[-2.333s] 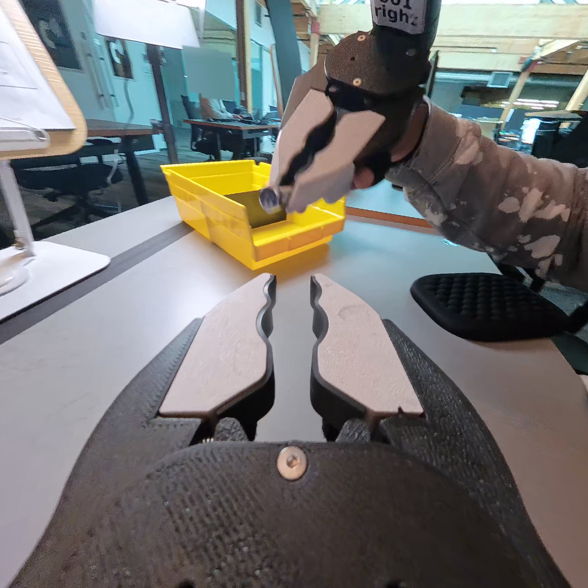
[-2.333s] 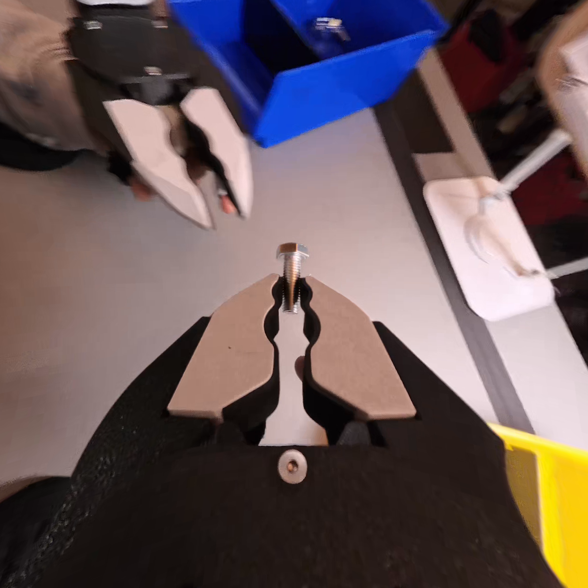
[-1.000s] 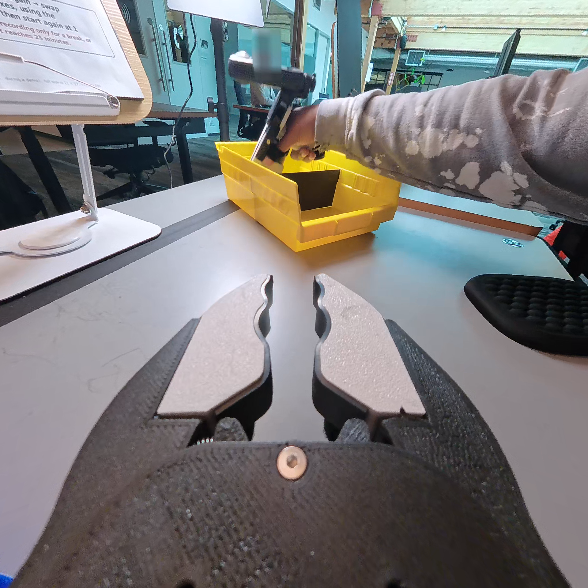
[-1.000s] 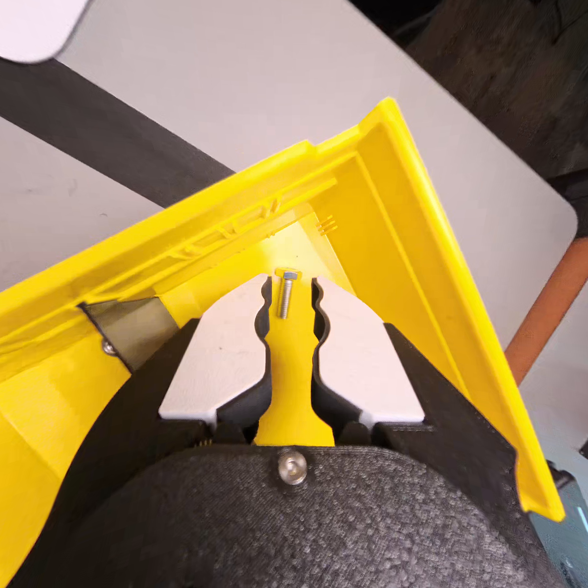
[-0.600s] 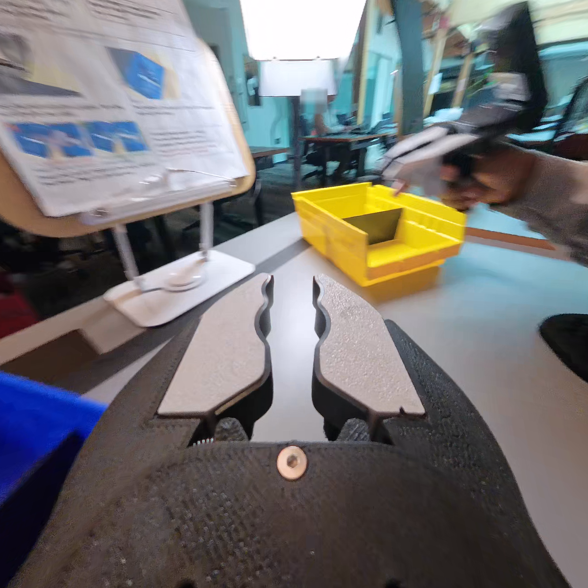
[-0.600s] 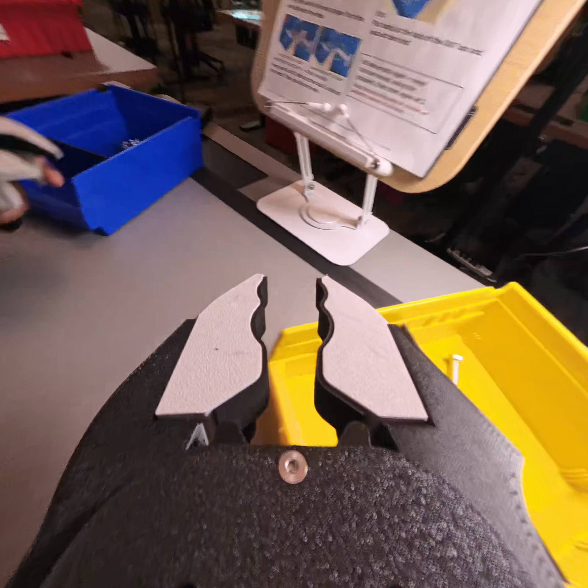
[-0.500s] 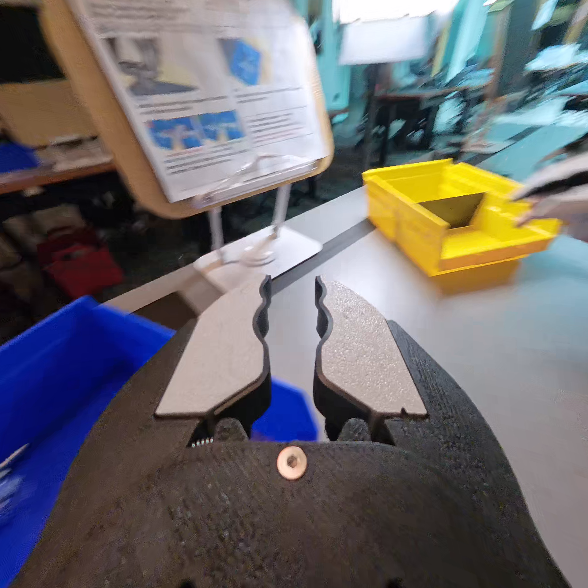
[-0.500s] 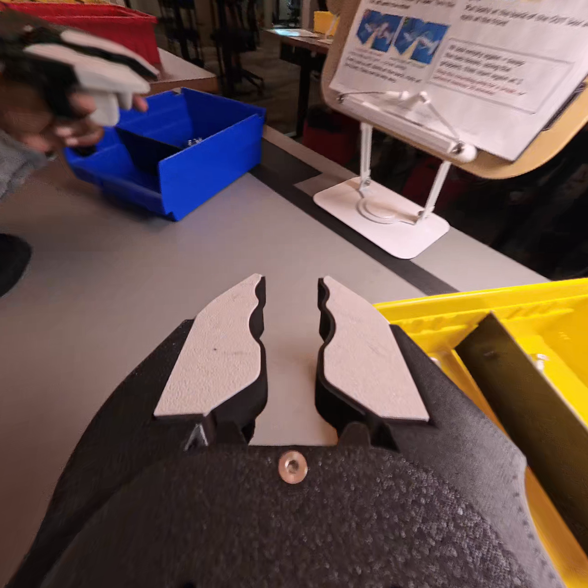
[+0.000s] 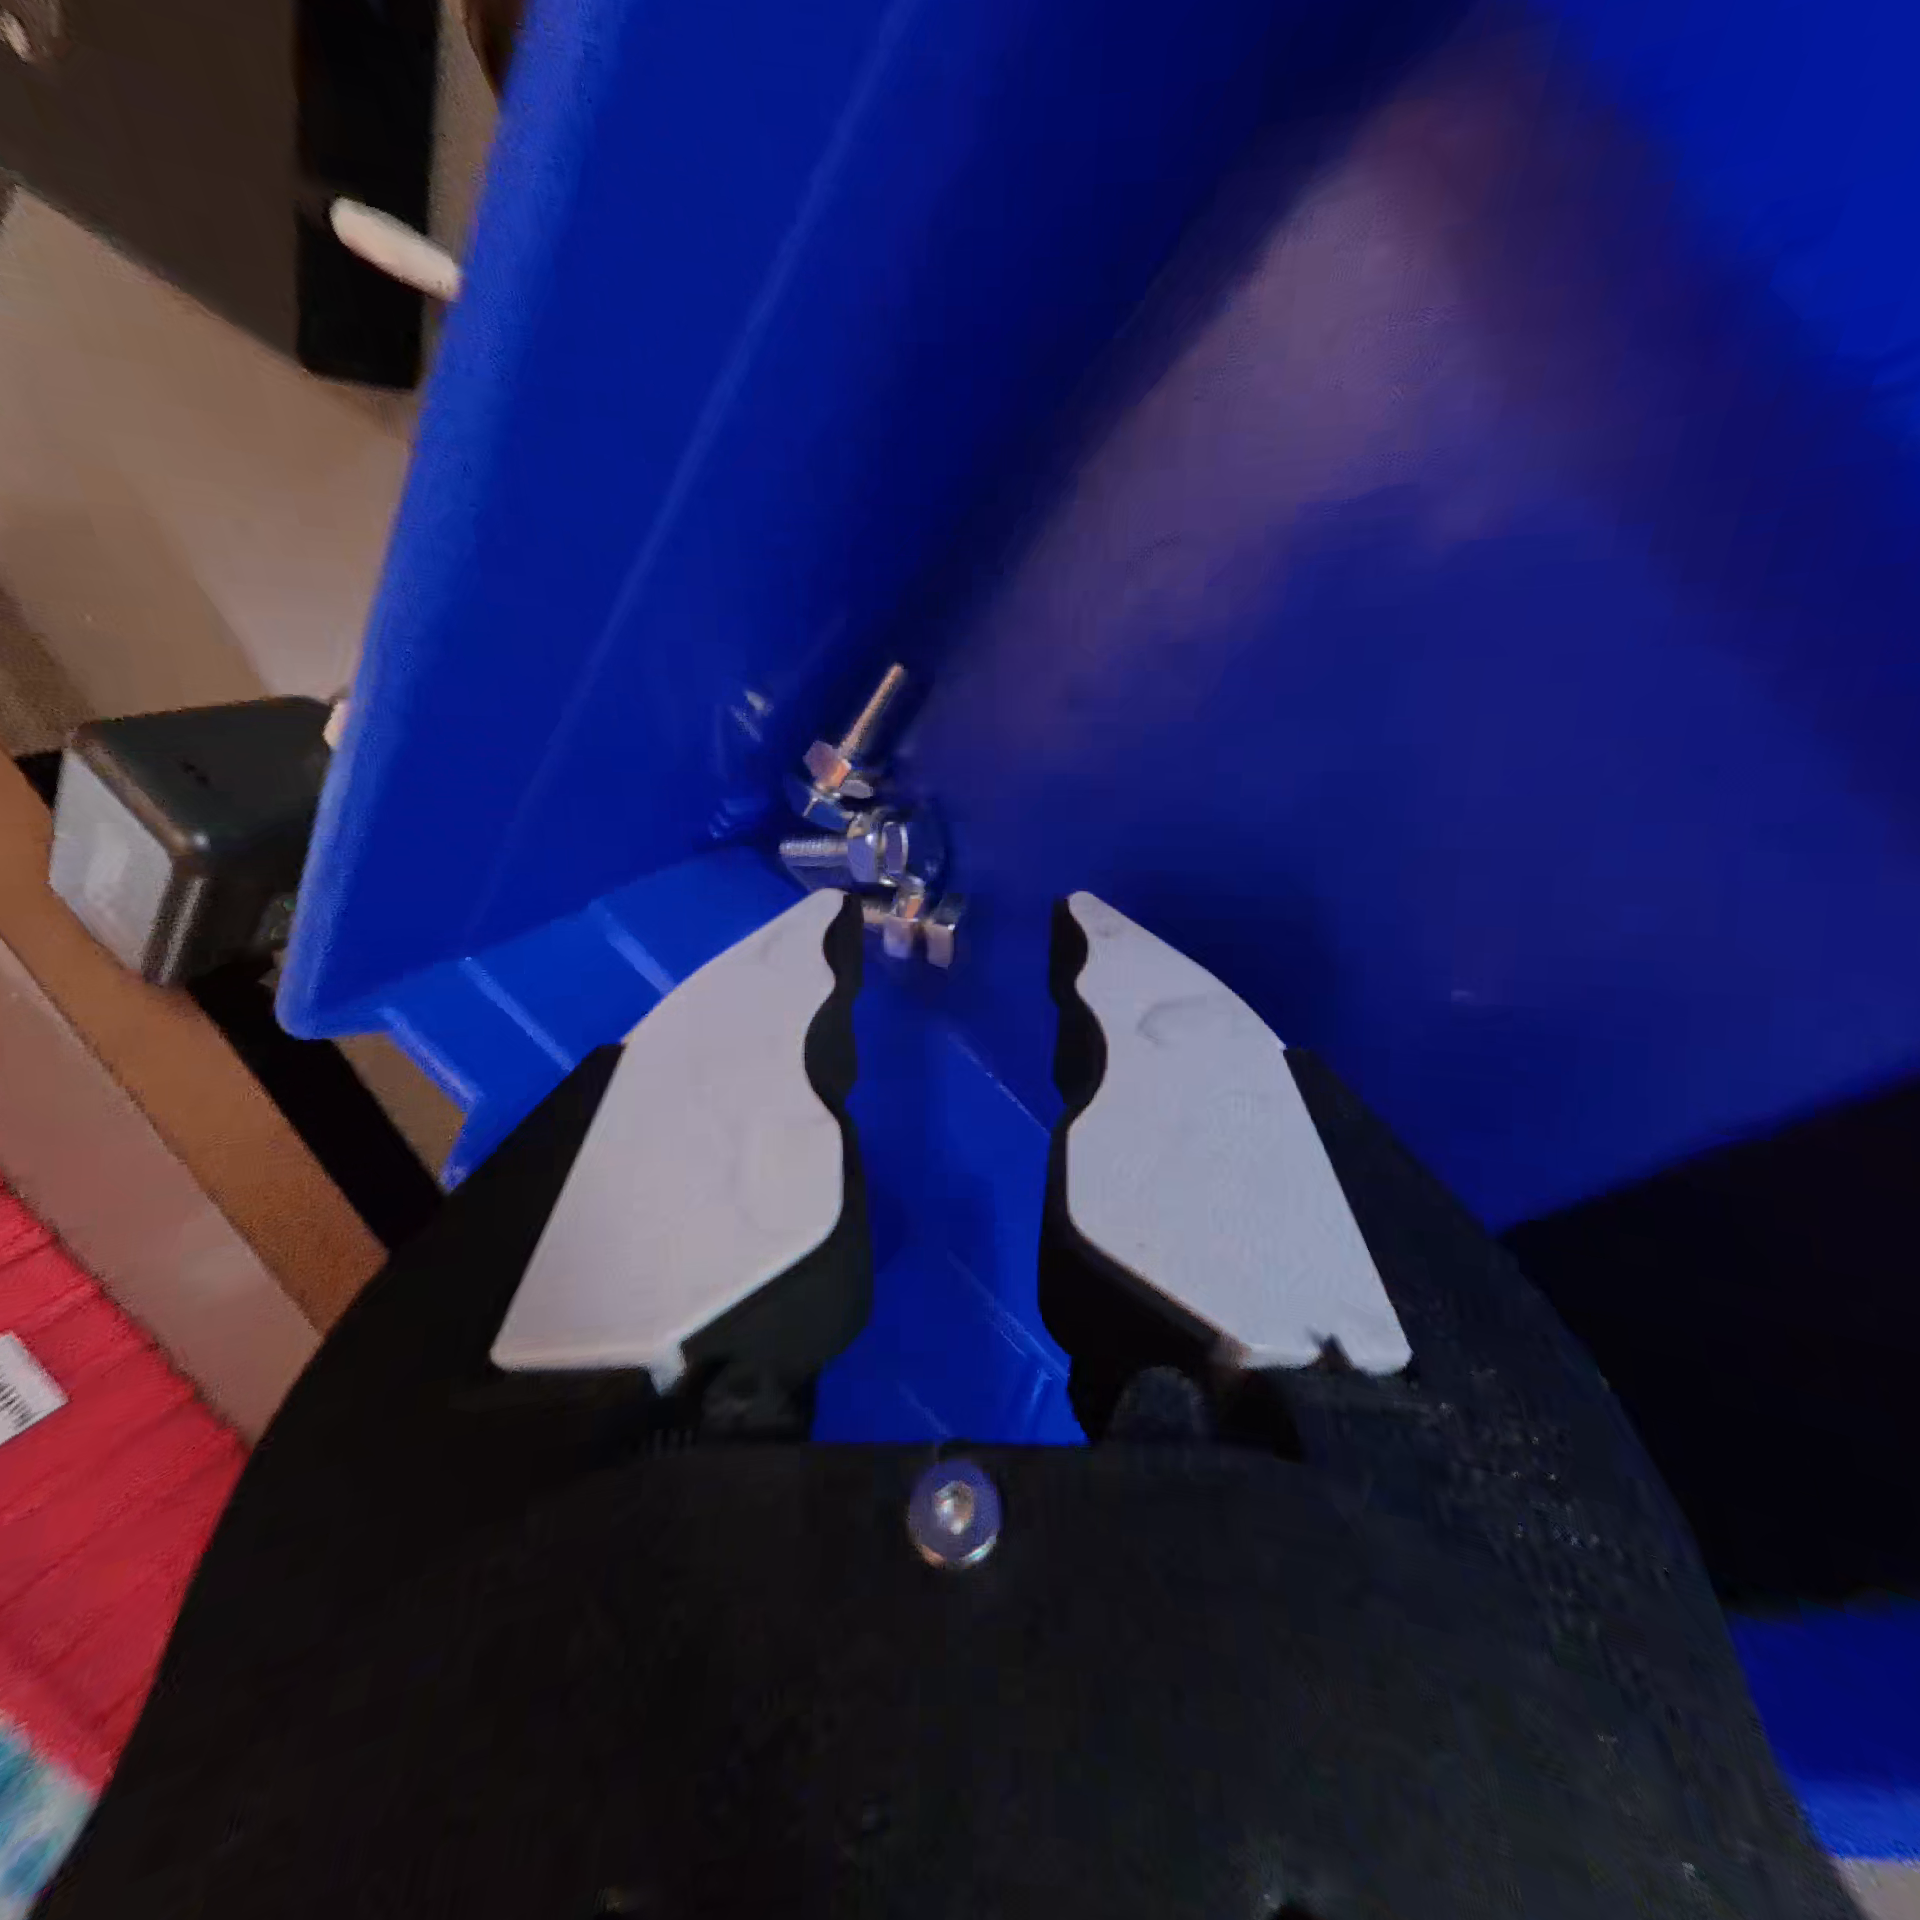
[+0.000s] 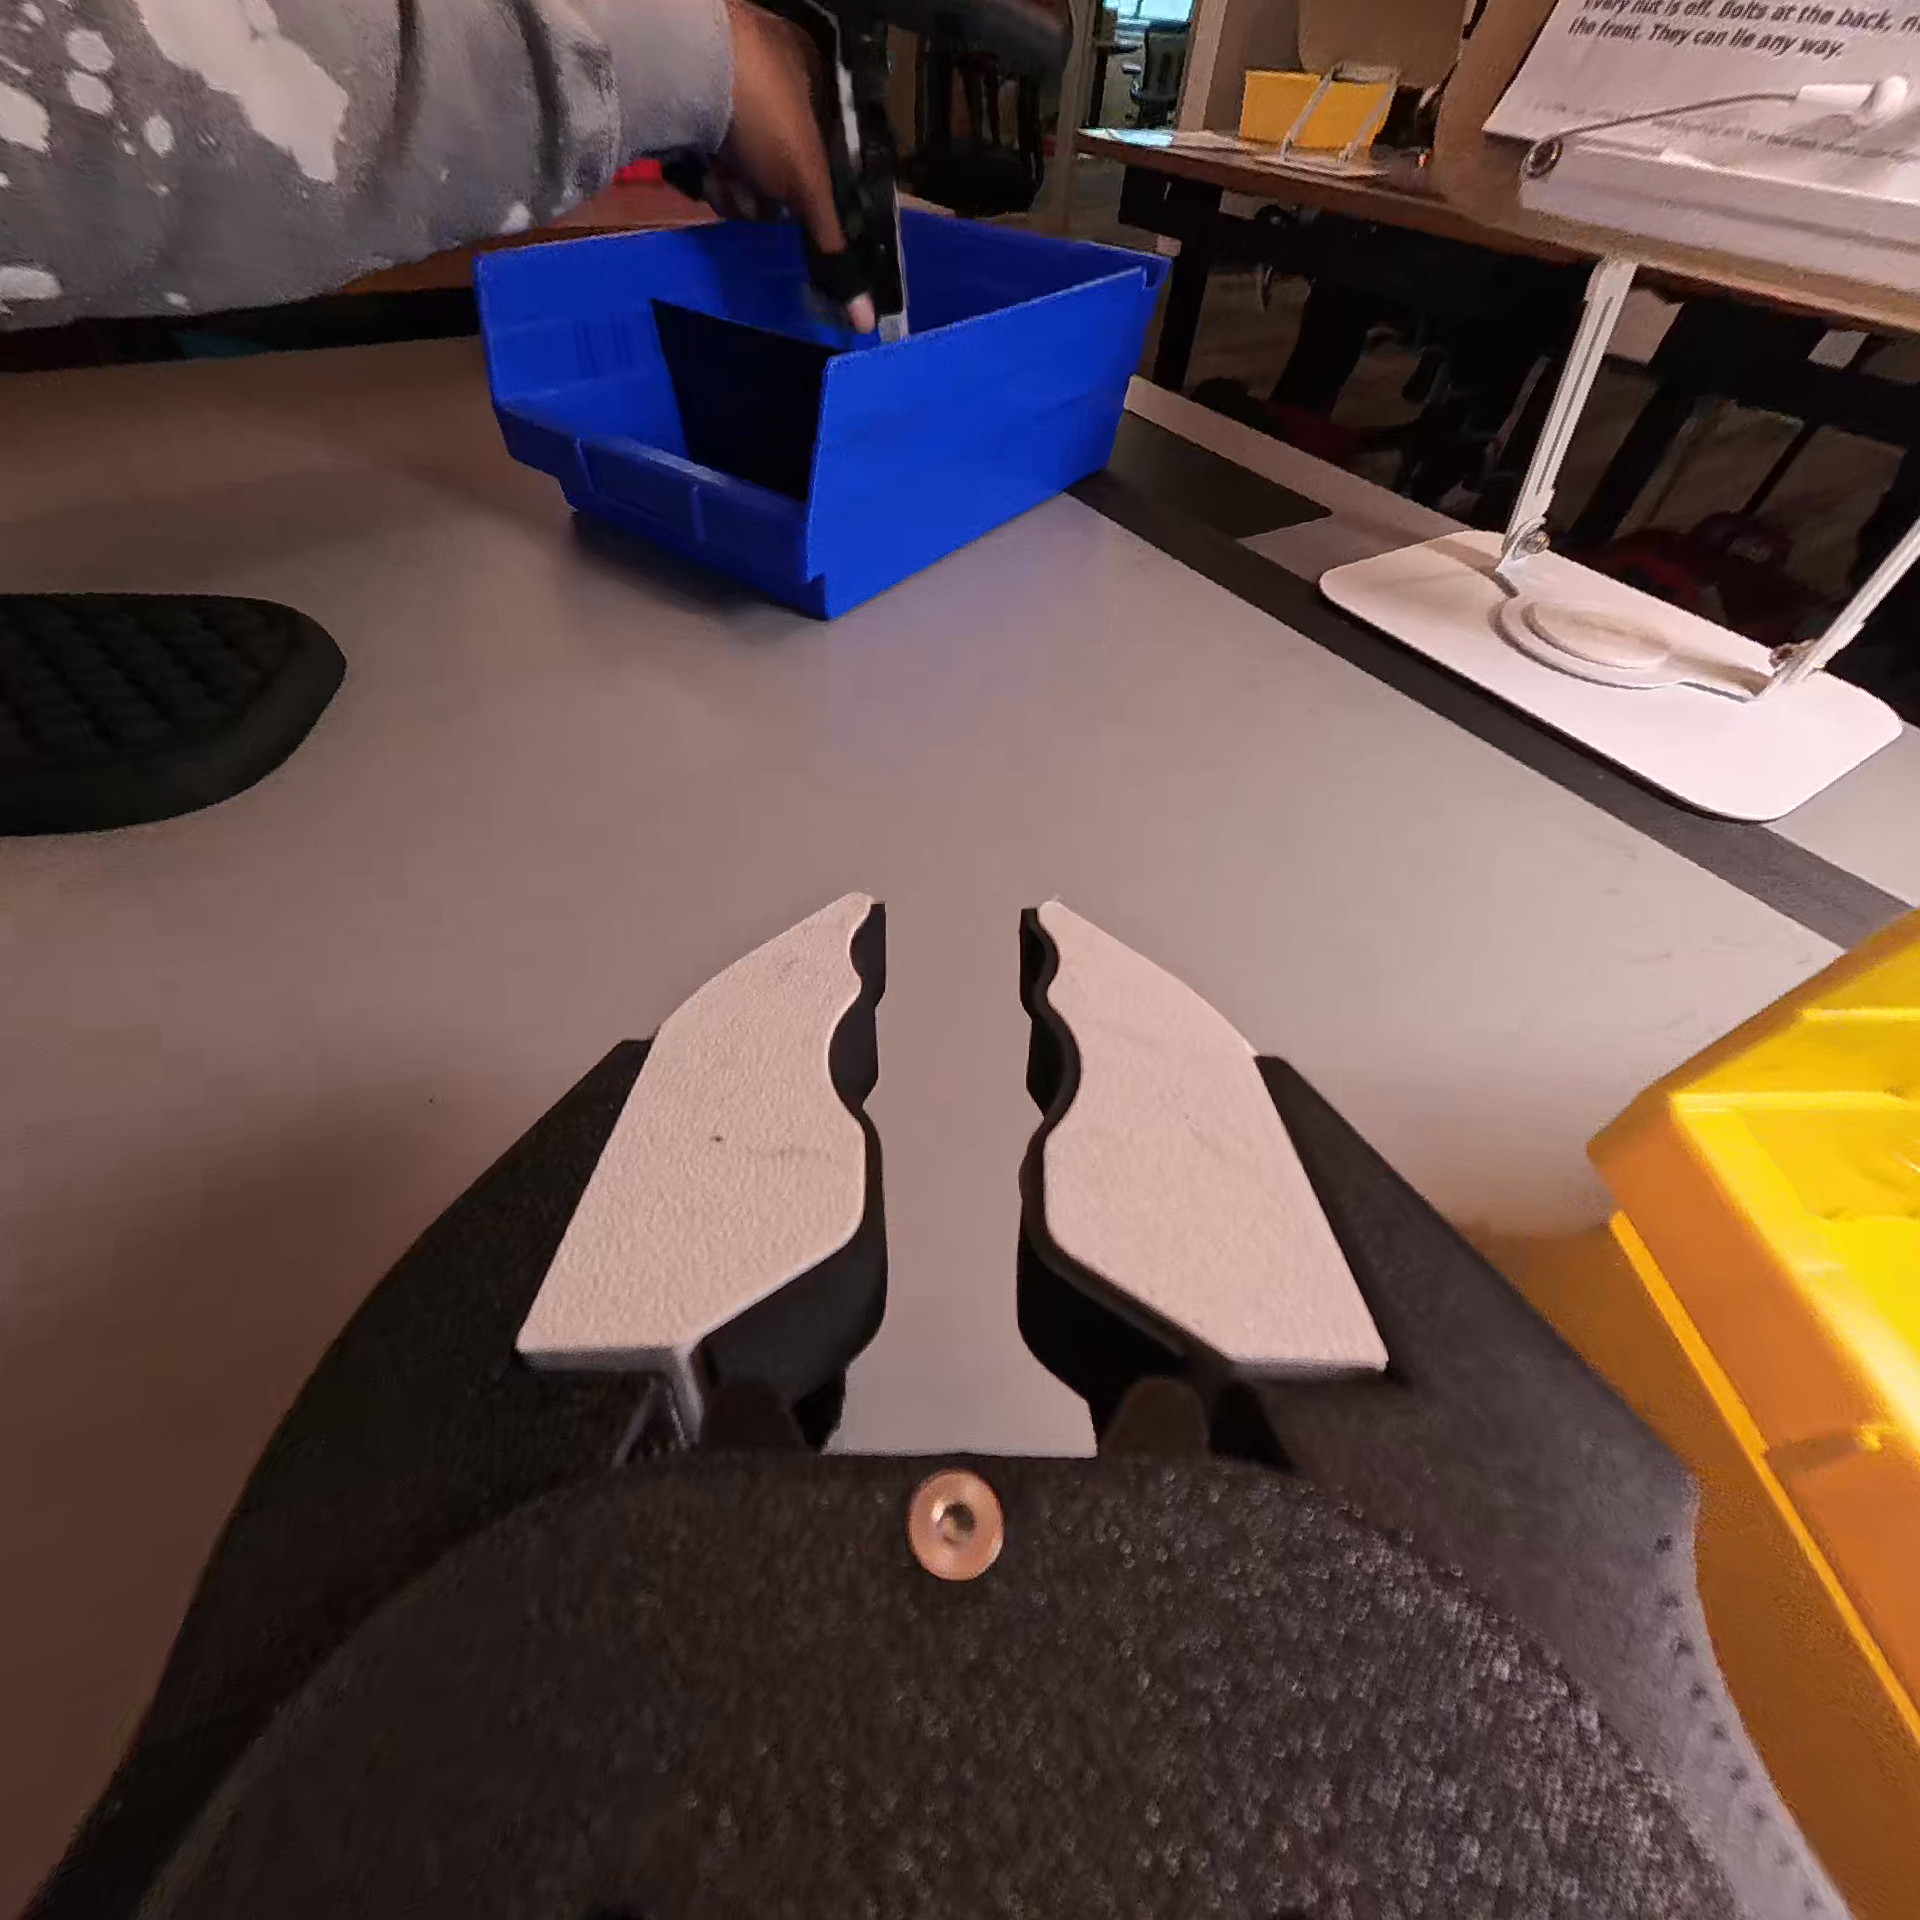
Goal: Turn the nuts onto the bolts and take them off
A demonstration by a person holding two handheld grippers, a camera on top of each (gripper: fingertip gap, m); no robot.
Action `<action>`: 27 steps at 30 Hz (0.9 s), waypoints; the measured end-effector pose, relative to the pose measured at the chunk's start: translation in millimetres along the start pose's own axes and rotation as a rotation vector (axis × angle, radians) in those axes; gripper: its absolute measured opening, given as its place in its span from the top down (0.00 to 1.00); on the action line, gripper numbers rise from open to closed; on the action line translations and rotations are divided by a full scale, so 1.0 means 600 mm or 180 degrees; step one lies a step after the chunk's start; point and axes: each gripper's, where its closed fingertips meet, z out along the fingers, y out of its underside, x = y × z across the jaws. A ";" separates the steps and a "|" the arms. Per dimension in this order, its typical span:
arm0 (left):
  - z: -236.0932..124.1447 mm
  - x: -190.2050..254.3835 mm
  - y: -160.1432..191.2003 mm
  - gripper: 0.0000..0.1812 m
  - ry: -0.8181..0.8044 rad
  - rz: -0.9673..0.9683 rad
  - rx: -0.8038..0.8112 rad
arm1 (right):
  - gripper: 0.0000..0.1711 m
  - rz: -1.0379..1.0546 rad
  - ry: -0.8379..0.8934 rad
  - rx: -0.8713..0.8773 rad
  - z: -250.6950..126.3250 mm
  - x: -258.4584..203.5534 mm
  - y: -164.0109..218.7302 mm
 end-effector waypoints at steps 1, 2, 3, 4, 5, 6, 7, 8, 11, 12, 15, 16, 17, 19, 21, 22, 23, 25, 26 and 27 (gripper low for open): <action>0.012 -0.007 0.005 0.81 -0.0084 0.0020 -0.0158 | 0.86 0.0033 0.0001 0.0005 0.000 0.001 0.003; 0.022 -0.013 0.009 0.81 -0.0159 0.0033 -0.0306 | 0.86 0.0082 -0.0017 0.0010 -0.001 0.000 0.006; 0.031 -0.016 0.014 0.80 -0.0189 0.0052 -0.0439 | 0.86 0.0141 -0.0034 0.0011 -0.001 0.000 0.008; 0.038 -0.017 0.018 0.80 -0.0186 0.0052 -0.0552 | 0.87 0.0193 -0.0041 0.0020 -0.001 0.001 0.010; 0.044 -0.017 0.022 0.80 -0.0168 0.0027 -0.0649 | 0.87 0.0231 -0.0058 0.0022 0.000 0.001 0.012; 0.048 -0.019 0.023 0.80 -0.0170 0.0010 -0.0709 | 0.87 0.0257 -0.0080 0.0005 0.001 0.000 0.015; 0.050 -0.017 0.023 0.81 -0.0123 -0.0008 -0.0743 | 0.87 0.0270 -0.0087 -0.0007 0.003 0.000 0.017; 0.051 -0.011 0.025 0.80 -0.0034 -0.0038 -0.0823 | 0.87 0.0275 -0.0096 -0.0008 0.004 -0.001 0.018; 0.049 -0.002 0.037 0.81 0.0064 0.0058 -0.1069 | 0.87 0.0287 -0.0137 -0.0036 0.008 -0.005 0.021; 0.048 -0.002 0.041 0.81 0.0065 0.0086 -0.1121 | 0.87 0.0287 -0.0147 -0.0048 0.010 -0.007 0.022; 0.048 -0.003 0.045 0.82 0.0032 0.0155 -0.1218 | 0.87 0.0281 -0.0157 -0.0069 0.011 -0.008 0.024; 0.049 -0.005 0.046 0.83 -0.0005 0.0188 -0.1237 | 0.87 0.0276 -0.0154 -0.0071 0.011 -0.008 0.024; 0.050 -0.008 0.046 0.84 -0.0071 0.0244 -0.1246 | 0.87 0.0274 -0.0148 -0.0073 0.011 -0.007 0.024; 0.052 -0.014 0.046 0.87 -0.0177 0.0345 -0.1244 | 0.88 0.0263 -0.0123 -0.0064 0.009 -0.005 0.023; 0.051 -0.014 0.046 0.87 -0.0221 0.0404 -0.1222 | 0.88 0.0249 -0.0101 -0.0056 0.006 -0.004 0.022; 0.051 -0.013 0.045 0.87 -0.0238 0.0447 -0.1197 | 0.88 0.0243 -0.0090 -0.0054 0.005 -0.003 0.021; 0.050 -0.011 0.046 0.87 -0.0235 0.0474 -0.1168 | 0.88 0.0238 -0.0077 -0.0049 0.004 -0.002 0.021; 0.045 -0.006 0.046 0.87 -0.0205 0.0521 -0.1073 | 0.88 0.0228 -0.0069 -0.0038 0.003 -0.001 0.019; 0.040 -0.006 0.045 0.87 -0.0231 0.0552 -0.1009 | 0.88 0.0221 -0.0066 -0.0031 0.002 -0.001 0.019; 0.033 -0.006 0.043 0.87 -0.0264 0.0613 -0.0923 | 0.88 0.0212 -0.0066 -0.0029 0.002 -0.001 0.018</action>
